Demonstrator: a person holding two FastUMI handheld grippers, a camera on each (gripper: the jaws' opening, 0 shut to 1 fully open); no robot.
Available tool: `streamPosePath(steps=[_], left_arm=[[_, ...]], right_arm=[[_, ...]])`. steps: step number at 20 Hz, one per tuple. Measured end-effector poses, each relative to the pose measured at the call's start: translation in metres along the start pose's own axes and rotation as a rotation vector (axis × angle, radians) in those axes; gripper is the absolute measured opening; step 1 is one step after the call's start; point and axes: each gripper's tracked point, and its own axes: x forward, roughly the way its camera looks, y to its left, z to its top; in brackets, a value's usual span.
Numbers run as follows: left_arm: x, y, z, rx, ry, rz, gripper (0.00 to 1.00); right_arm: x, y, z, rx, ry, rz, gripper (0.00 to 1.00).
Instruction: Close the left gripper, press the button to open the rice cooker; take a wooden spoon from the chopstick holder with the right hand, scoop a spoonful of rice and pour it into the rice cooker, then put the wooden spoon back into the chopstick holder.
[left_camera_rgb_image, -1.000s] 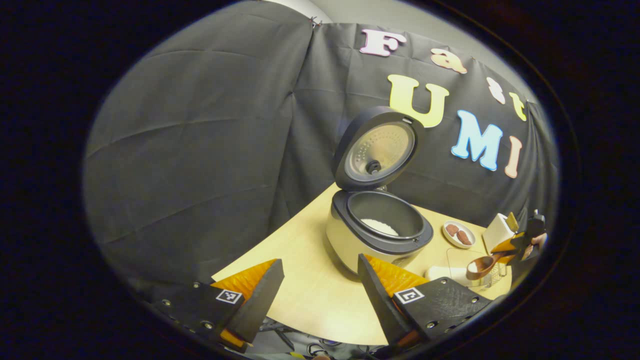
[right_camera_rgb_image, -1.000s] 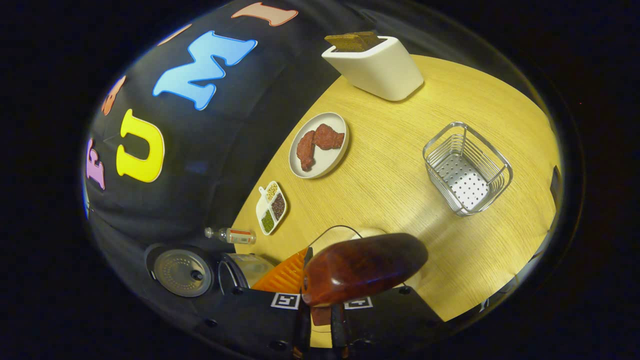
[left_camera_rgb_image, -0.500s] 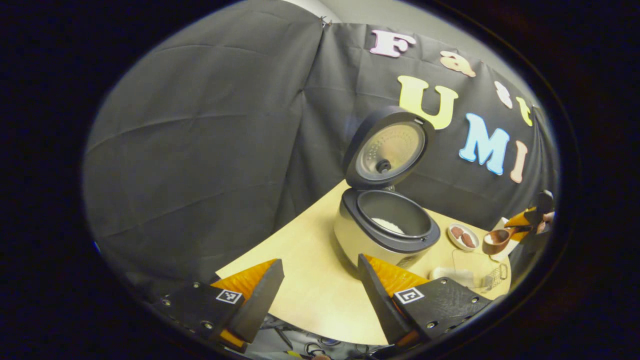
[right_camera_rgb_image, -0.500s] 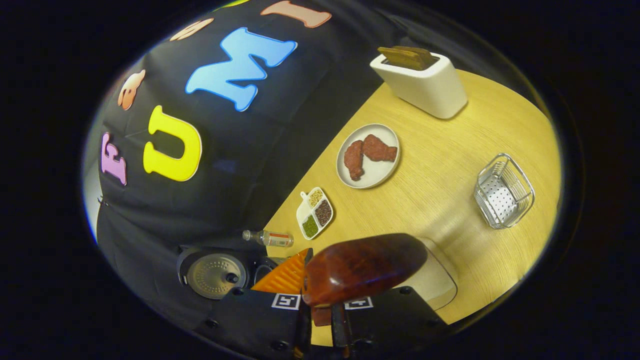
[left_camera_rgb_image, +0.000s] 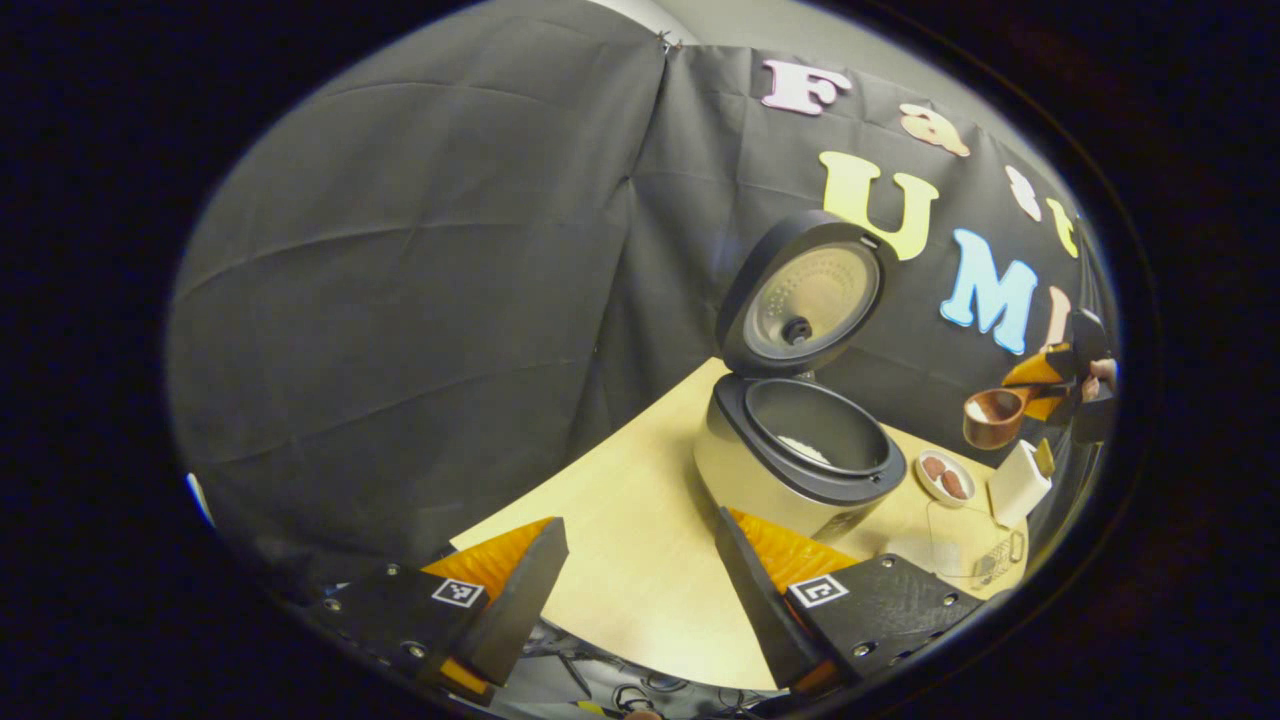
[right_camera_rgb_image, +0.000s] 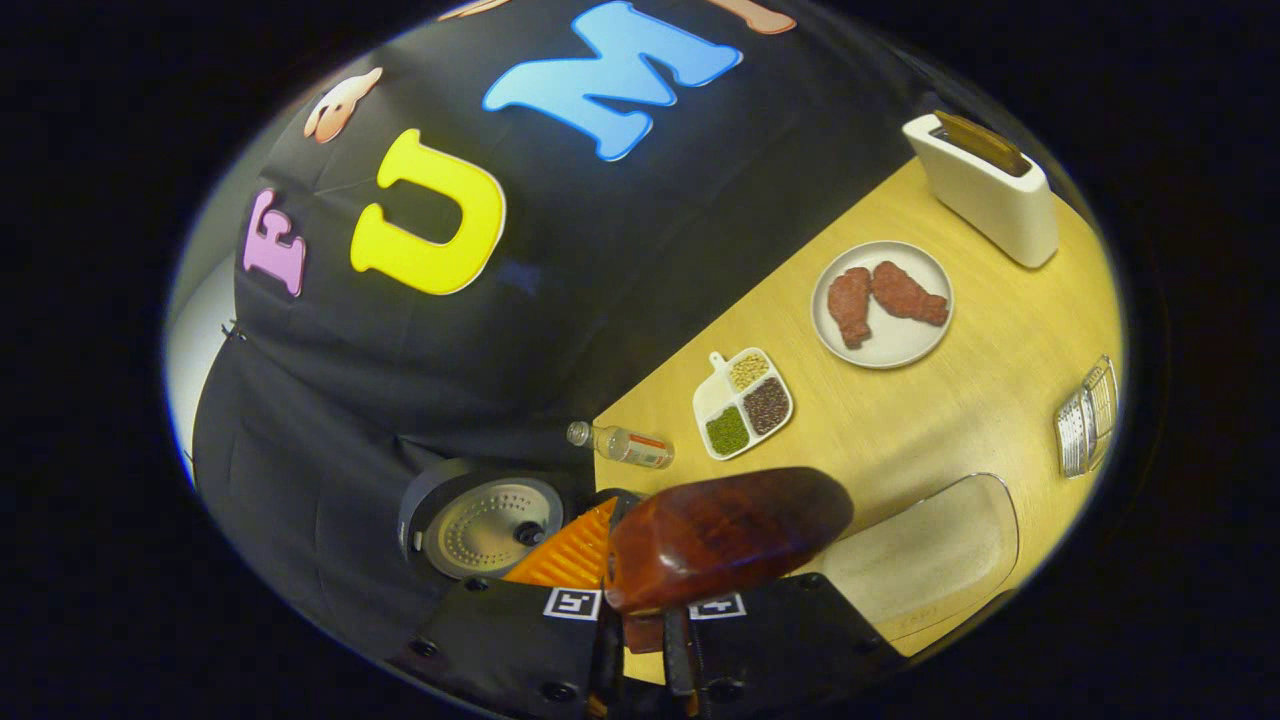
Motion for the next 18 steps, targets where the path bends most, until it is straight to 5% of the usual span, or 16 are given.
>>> streamPosePath(steps=[8, 18], left_arm=[[0.007, 0.029, 0.007, -0.008, -0.007, 0.066, 0.94], [0.011, 0.046, 0.006, -0.004, 0.009, 0.093, 0.94]], right_arm=[[0.055, 0.068, -0.028, -0.28, 0.03, 0.033, 0.14], [0.099, 0.102, -0.053, -0.687, -0.103, 0.006, 0.14]])
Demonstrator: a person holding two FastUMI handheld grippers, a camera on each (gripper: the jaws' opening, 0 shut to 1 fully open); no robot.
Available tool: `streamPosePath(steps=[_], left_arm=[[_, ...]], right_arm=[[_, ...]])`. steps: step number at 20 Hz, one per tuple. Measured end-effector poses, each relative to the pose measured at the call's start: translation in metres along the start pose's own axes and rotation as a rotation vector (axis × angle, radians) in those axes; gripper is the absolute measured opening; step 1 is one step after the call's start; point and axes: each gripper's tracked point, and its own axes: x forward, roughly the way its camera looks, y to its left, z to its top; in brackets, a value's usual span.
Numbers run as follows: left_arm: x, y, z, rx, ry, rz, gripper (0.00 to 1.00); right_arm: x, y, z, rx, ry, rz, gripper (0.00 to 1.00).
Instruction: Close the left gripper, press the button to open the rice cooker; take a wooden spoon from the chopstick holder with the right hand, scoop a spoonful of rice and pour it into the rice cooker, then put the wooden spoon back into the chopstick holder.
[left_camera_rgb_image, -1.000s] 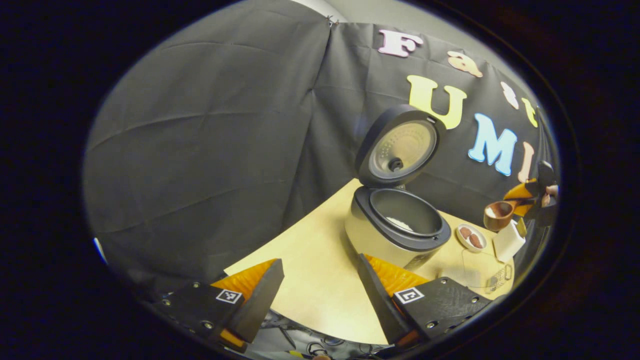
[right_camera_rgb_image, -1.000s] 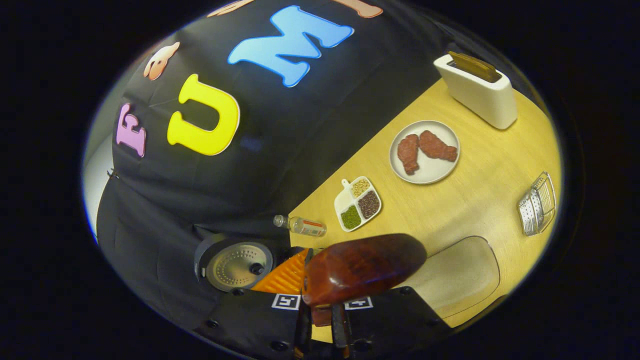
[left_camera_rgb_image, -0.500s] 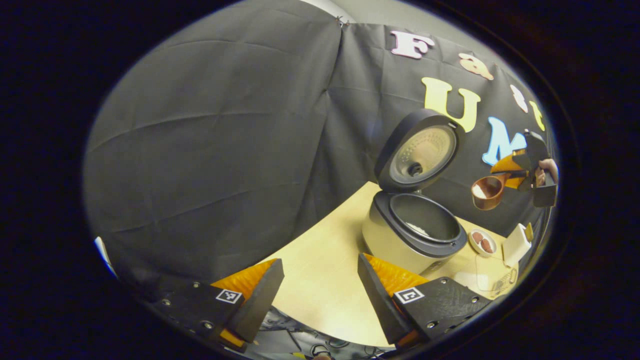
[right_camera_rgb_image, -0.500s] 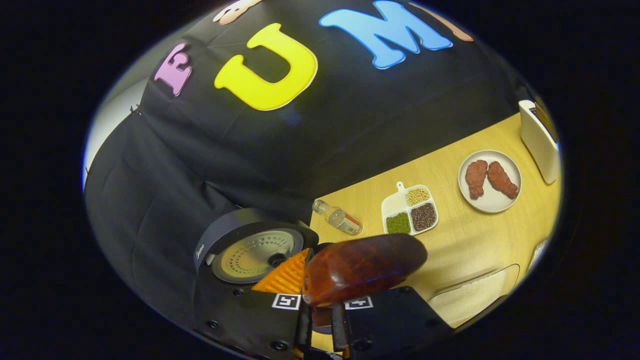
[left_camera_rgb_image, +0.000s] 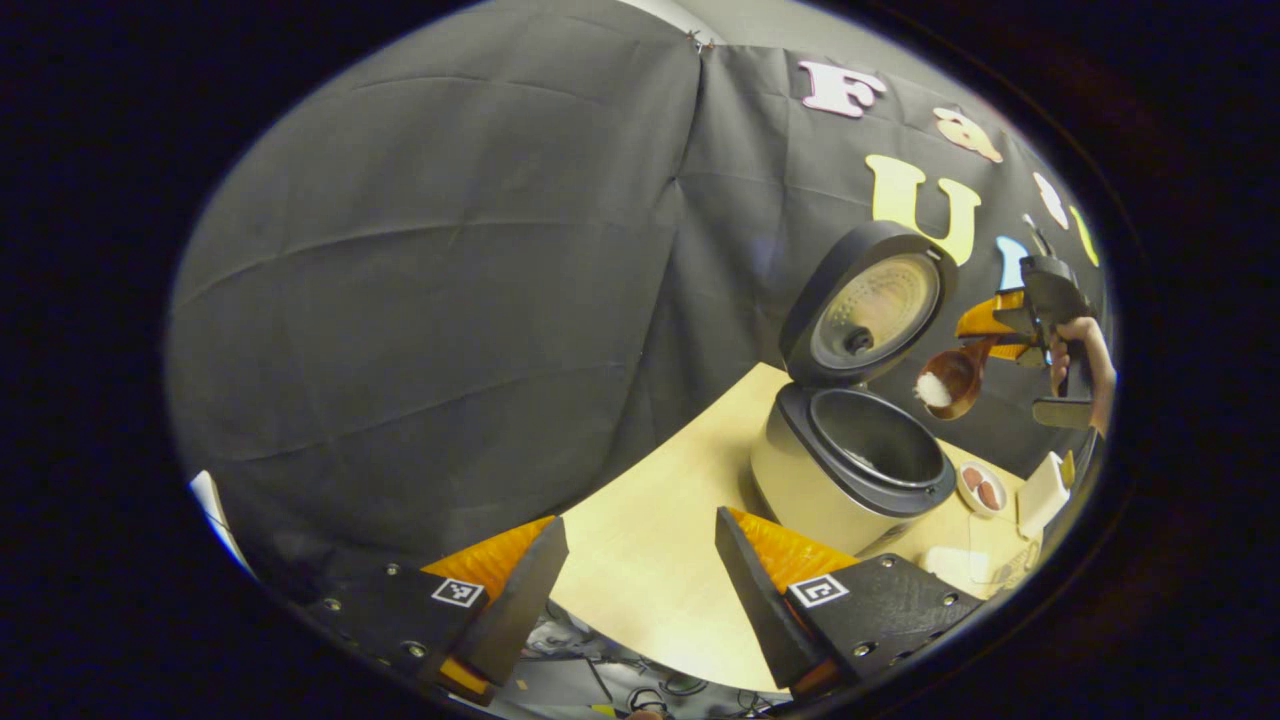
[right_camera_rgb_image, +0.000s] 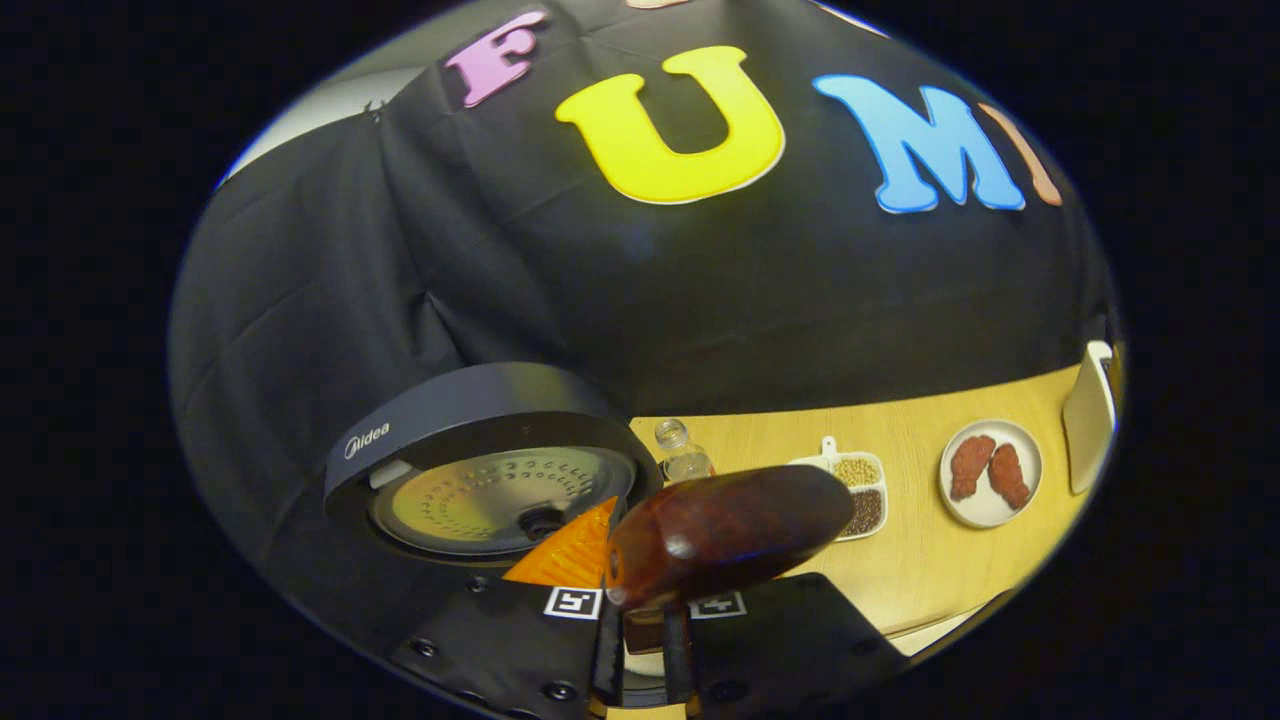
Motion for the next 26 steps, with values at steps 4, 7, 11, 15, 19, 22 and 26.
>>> streamPosePath(steps=[4, 7, 11, 15, 19, 22, 26], left_arm=[[0.003, 0.011, 0.004, 0.02, 0.005, 0.007, 0.94], [0.002, 0.018, 0.004, 0.005, 0.005, 0.021, 0.94], [-0.004, 0.025, -0.005, -0.015, 0.017, 0.036, 0.94], [-0.012, 0.033, -0.014, -0.021, 0.036, 0.051, 0.92], [-0.018, 0.038, -0.014, -0.028, 0.029, 0.065, 0.94], [-0.023, 0.037, -0.013, -0.028, 0.022, 0.076, 0.94], [-0.035, 0.031, -0.015, -0.024, 0.012, 0.08, 0.92]], right_arm=[[0.009, 0.014, 0.005, -0.18, -0.06, -0.012, 0.14], [0.015, 0.029, 0.003, -0.277, -0.085, 0.022, 0.14], [0.017, 0.044, 0.008, -0.367, -0.121, 0.071, 0.14], [0.014, 0.056, 0.012, -0.494, -0.143, 0.115, 0.17], [0.01, 0.068, 0.008, -0.733, -0.183, 0.153, 0.17], [0.005, 0.074, -0.009, -0.878, -0.196, 0.192, 0.17], [-0.006, 0.084, -0.019, -1.007, -0.219, 0.243, 0.17]])
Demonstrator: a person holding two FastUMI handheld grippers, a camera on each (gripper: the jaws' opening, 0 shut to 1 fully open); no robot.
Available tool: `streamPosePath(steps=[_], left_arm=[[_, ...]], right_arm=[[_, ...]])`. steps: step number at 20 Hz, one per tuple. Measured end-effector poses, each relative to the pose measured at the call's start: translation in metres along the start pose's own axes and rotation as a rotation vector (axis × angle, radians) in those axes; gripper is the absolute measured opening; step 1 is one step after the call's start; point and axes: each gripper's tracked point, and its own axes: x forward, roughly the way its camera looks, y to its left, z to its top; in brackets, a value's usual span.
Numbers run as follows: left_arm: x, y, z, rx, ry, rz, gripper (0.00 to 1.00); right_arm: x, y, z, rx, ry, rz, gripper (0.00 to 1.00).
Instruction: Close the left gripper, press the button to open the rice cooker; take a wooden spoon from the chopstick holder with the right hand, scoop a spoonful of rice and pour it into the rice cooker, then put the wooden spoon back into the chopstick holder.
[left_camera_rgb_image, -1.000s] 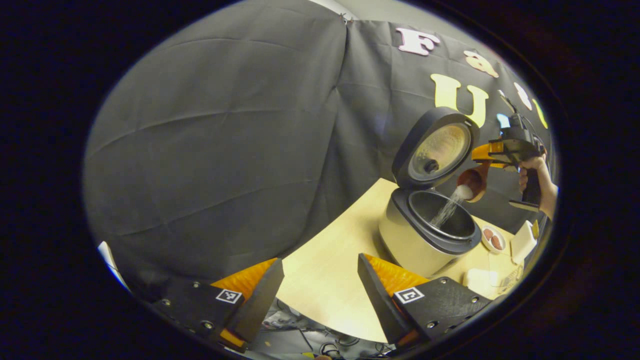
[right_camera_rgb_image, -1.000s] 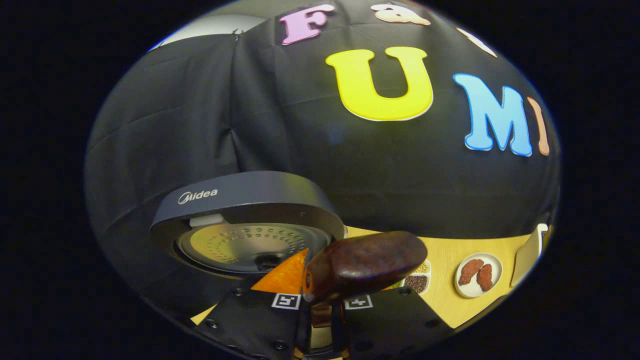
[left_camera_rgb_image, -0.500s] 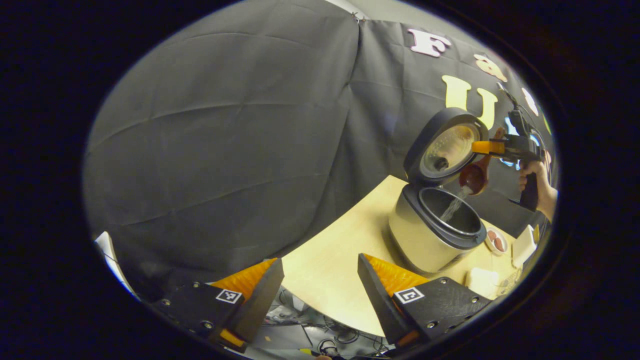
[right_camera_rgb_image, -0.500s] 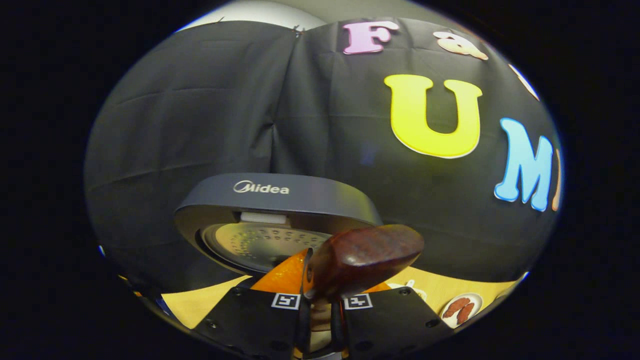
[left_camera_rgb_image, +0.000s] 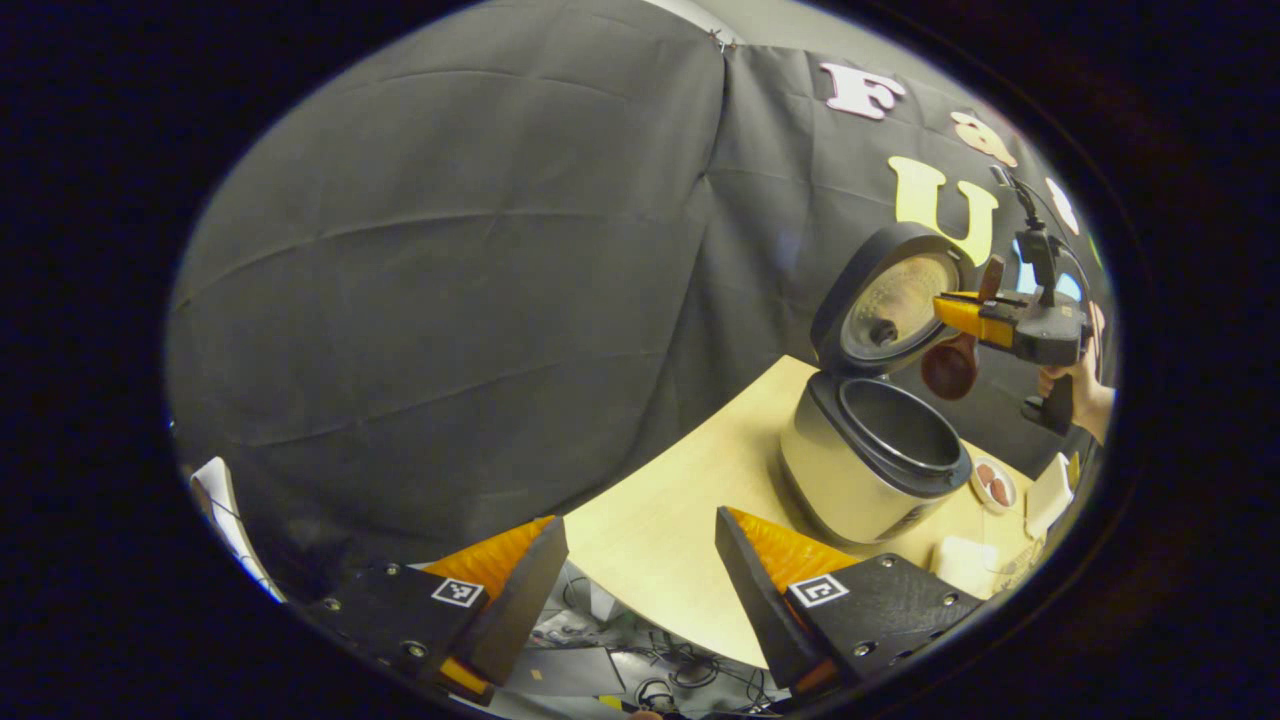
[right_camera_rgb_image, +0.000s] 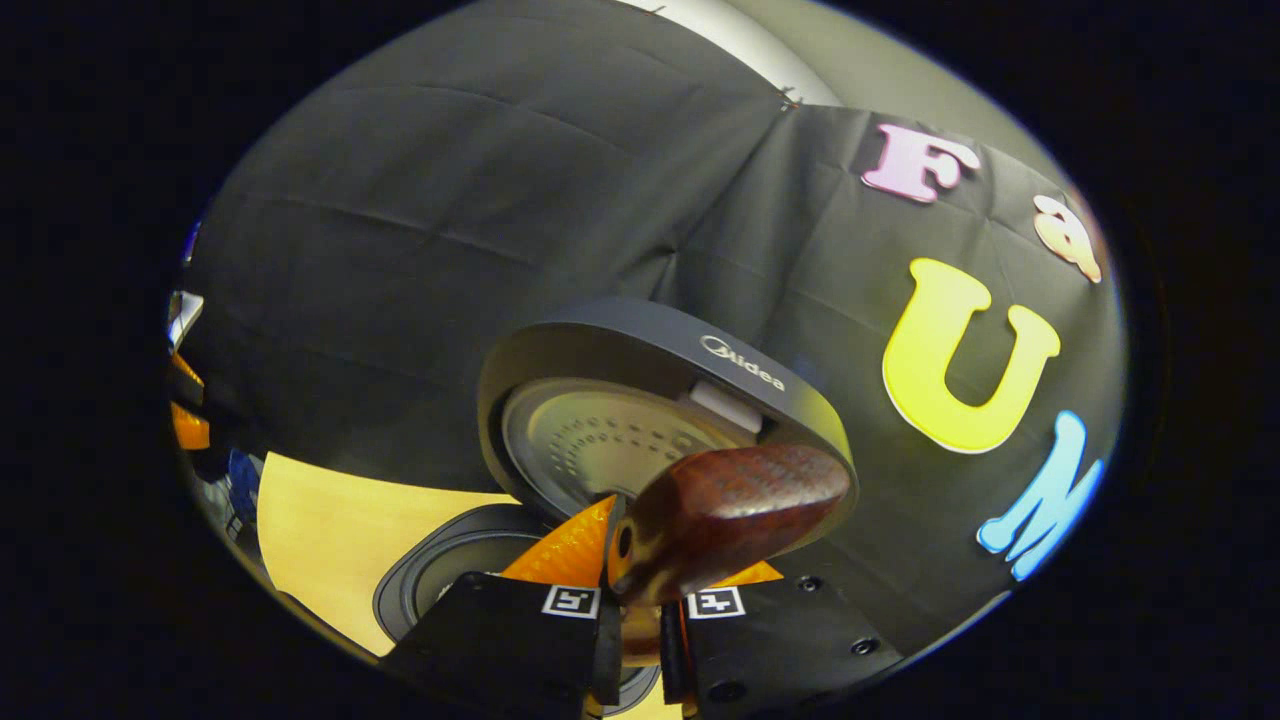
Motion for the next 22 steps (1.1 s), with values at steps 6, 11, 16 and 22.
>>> streamPosePath(steps=[6, 11, 16, 22], left_arm=[[-0.02, -0.018, -0.006, 0.027, -0.014, -0.02, 0.94], [-0.035, -0.052, -0.013, 0.059, -0.02, -0.066, 0.94], [-0.04, -0.096, 0.006, 0.109, -0.046, -0.148, 0.92], [-0.047, -0.162, 0.044, 0.182, -0.112, -0.229, 0.94]], right_arm=[[-0.029, 0.016, 0.01, -0.038, -0.05, -0.017, 0.17], [-0.09, -0.024, 0.034, 0.084, -0.154, -0.092, 0.17], [-0.176, -0.08, 0.048, 0.188, -0.238, -0.186, 0.14], [-0.267, -0.139, 0.009, 0.26, -0.202, -0.308, 0.17]])
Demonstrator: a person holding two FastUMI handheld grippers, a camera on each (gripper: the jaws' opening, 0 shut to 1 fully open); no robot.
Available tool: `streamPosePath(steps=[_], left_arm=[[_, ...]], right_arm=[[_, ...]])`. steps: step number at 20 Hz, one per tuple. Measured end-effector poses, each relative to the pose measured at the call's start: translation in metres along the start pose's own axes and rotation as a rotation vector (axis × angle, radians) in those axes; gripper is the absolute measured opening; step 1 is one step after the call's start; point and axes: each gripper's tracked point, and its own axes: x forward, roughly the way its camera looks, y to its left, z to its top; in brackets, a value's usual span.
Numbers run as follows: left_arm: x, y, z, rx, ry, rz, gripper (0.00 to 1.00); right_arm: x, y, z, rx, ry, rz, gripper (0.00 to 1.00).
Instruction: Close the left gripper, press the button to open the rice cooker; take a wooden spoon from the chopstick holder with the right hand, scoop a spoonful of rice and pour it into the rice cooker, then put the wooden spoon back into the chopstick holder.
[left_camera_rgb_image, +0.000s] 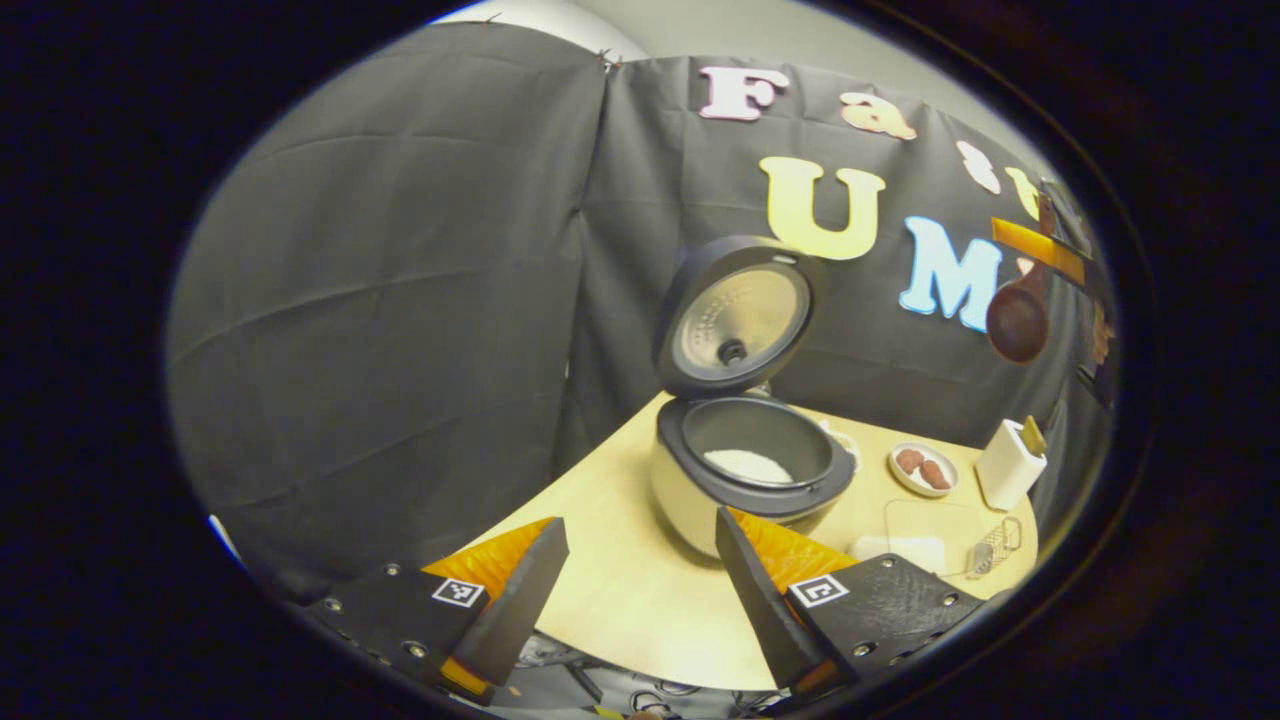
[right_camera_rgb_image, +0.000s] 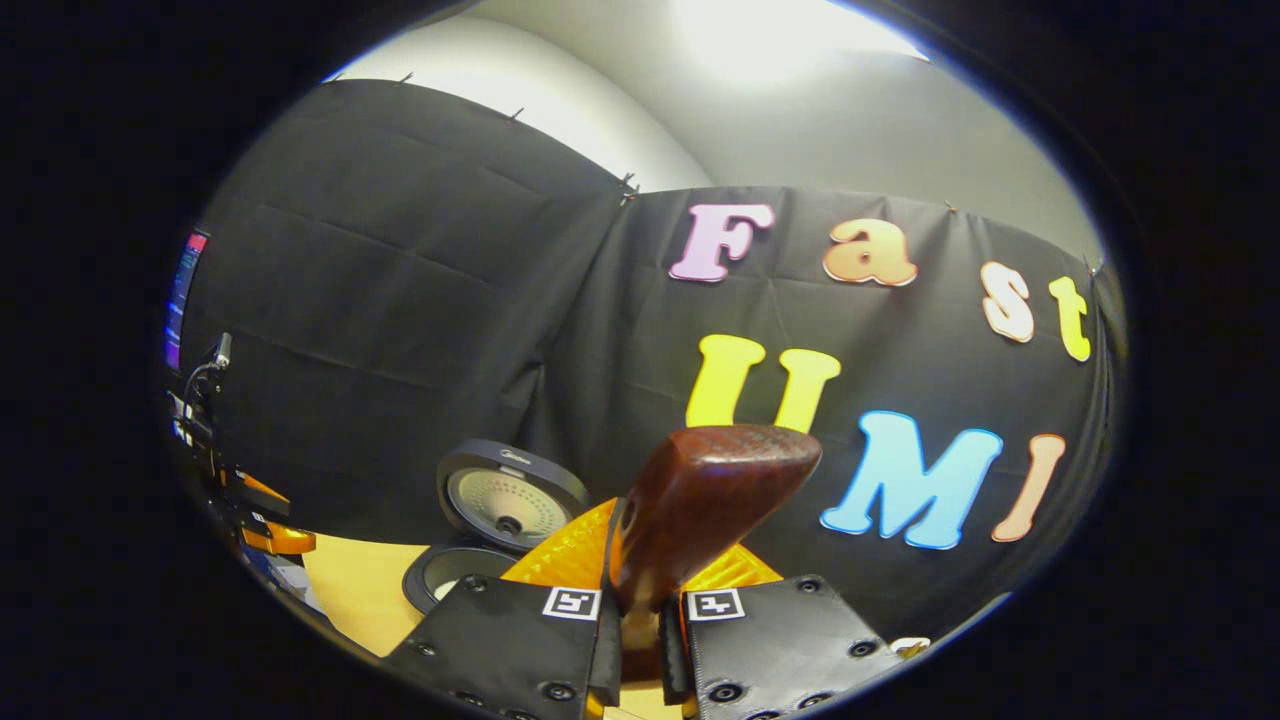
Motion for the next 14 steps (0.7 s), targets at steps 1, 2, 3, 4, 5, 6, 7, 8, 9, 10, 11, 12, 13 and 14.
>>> streamPosePath(steps=[1, 2, 3, 4, 5, 6, 7, 8, 9, 10, 11, 12, 13, 14], left_arm=[[-0.001, -0.012, 0.003, 0.01, 0.006, -0.002, 0.94], [-0.003, -0.025, 0.005, 0.004, 0.01, -0.003, 0.94], [-0.007, -0.039, 0.008, -0.012, 0.007, -0.008, 0.94], [-0.013, -0.053, 0.009, -0.027, 0.007, -0.017, 0.94], [-0.017, -0.066, 0.008, -0.036, 0.009, -0.025, 0.94], [-0.02, -0.079, 0.007, -0.038, 0.013, -0.031, 0.93], [-0.022, -0.089, 0.004, -0.033, 0.019, -0.033, 0.94], [-0.027, -0.098, 0.001, -0.024, 0.026, -0.031, 0.94], [-0.029, -0.106, -0.003, -0.019, 0.034, -0.03, 0.94], [-0.03, -0.116, -0.005, -0.019, 0.039, -0.03, 0.94], [-0.033, -0.125, -0.007, -0.023, 0.047, -0.029, 0.94], [-0.036, -0.131, -0.01, -0.028, 0.054, -0.026, 0.94], [-0.038, -0.137, -0.011, -0.034, 0.06, -0.021, 0.94], [-0.039, -0.144, -0.014, -0.042, 0.066, -0.017, 0.94]], right_arm=[[-0.011, -0.016, -0.006, 0.006, 0.016, -0.028, 0.17], [-0.022, -0.031, -0.011, 0.017, 0.029, -0.048, 0.14], [-0.032, -0.043, -0.017, 0.027, 0.041, -0.063, 0.14], [-0.042, -0.056, -0.023, 0.035, 0.053, -0.081, 0.17], [-0.05, -0.071, -0.029, 0.037, 0.062, -0.097, 0.17], [-0.058, -0.084, -0.036, 0.038, 0.073, -0.112, 0.14], [-0.068, -0.096, -0.047, 0.04, 0.087, -0.127, 0.17], [-0.078, -0.107, -0.059, 0.046, 0.106, -0.14, 0.17], [-0.087, -0.117, -0.071, 0.057, 0.126, -0.152, 0.17], [-0.096, -0.126, -0.084, 0.074, 0.145, -0.162, 0.17], [-0.106, -0.131, -0.089, 0.097, 0.166, -0.175, 0.14], [-0.115, -0.138, -0.103, 0.126, 0.188, -0.188, 0.17], [-0.125, -0.143, -0.117, 0.154, 0.211, -0.201, 0.17], [-0.134, -0.149, -0.133, 0.183, 0.237, -0.212, 0.17]])
